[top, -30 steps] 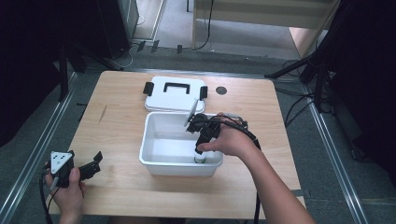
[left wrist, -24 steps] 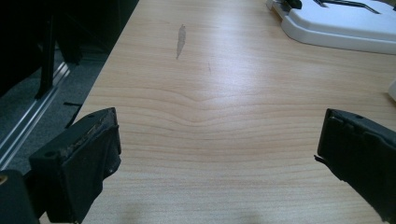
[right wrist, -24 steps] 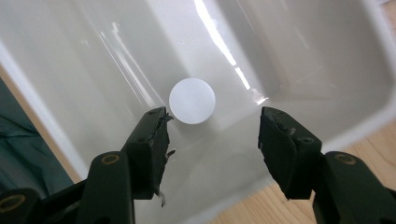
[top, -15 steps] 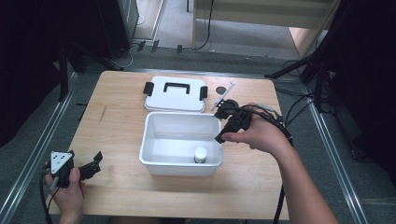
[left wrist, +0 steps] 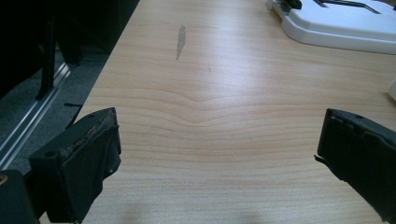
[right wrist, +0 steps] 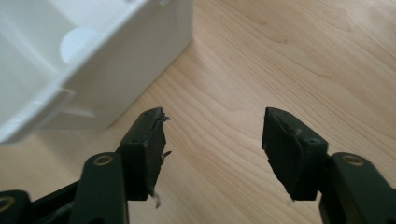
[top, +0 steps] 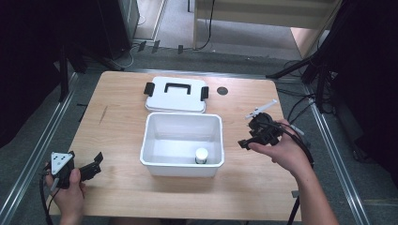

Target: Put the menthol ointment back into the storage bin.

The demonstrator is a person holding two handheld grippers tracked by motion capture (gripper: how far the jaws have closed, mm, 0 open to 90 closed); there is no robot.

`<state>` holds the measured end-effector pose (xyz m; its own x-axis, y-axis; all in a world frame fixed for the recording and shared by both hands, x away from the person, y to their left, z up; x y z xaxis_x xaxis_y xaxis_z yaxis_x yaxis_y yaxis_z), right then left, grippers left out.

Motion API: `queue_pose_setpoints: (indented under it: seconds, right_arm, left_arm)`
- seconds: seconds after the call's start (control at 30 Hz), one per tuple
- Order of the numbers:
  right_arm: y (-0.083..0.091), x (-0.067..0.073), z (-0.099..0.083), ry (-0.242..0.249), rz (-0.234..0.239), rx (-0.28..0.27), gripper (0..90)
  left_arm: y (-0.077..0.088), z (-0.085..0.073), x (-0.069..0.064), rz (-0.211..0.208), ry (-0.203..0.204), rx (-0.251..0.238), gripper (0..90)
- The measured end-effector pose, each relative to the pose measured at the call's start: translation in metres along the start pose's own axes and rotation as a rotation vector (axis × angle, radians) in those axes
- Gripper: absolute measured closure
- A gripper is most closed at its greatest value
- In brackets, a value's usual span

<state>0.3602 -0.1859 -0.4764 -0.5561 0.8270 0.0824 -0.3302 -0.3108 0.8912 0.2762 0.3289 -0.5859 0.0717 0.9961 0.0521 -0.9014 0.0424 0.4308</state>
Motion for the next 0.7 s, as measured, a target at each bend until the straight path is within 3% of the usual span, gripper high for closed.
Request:
queue_pose_setpoints:
  seconds: [0.1, 0.17, 0.2, 0.23, 0.27, 0.37, 0.4, 0.5, 0.7]
  right_arm:
    - [-0.014, -0.016, -0.018, -0.051, -0.003, -0.116, 35.0]
    - [-0.017, -0.020, -0.023, -0.070, -0.009, -0.144, 34.1]
    - [-0.023, -0.028, -0.033, -0.093, -0.027, -0.199, 31.2]
    - [-0.023, -0.028, -0.033, -0.093, -0.027, -0.199, 31.2]
    - [-0.026, -0.035, -0.043, -0.139, -0.050, -0.250, 26.8]
    - [-0.030, -0.042, -0.054, -0.181, -0.070, -0.294, 20.1]
    - [-0.033, -0.049, -0.064, -0.222, -0.082, -0.339, 15.5]
    - [-0.034, -0.059, -0.080, -0.275, -0.091, -0.414, 13.4]
    - [-0.040, -0.071, -0.116, -0.324, -0.111, -0.487, 9.5]
  left_arm:
    - [0.000, 0.000, 0.000, 0.000, -0.001, -0.001, 0.2]
    - [0.000, 0.000, 0.000, 0.000, -0.001, -0.001, 0.2]
    - [0.000, 0.000, 0.000, -0.001, -0.003, 0.001, 0.2]
    - [0.000, 0.000, 0.000, -0.001, -0.003, 0.001, 0.2]
    - [0.000, 0.000, 0.000, -0.001, -0.003, 0.000, 0.2]
    - [0.000, 0.000, 0.000, 0.001, -0.004, -0.001, 0.2]
    - [0.000, 0.000, 0.000, 0.002, -0.004, -0.002, 0.2]
    - [0.000, 0.000, 0.000, 0.002, -0.005, -0.001, 0.2]
    - [0.000, 0.000, 0.000, 0.003, -0.004, -0.002, 0.2]
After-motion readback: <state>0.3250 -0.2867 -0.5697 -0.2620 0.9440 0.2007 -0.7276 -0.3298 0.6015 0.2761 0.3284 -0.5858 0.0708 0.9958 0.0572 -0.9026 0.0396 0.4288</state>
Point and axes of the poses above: each handheld gripper's, and its own axes: y roughly backward along the jaws, z roughly out of its top, x roughly to its left, the point moved 8 cm from there along -y, roughly forward along the jaws, and after that the axes turned 11 degrees about -y, right-handed, at the moved point
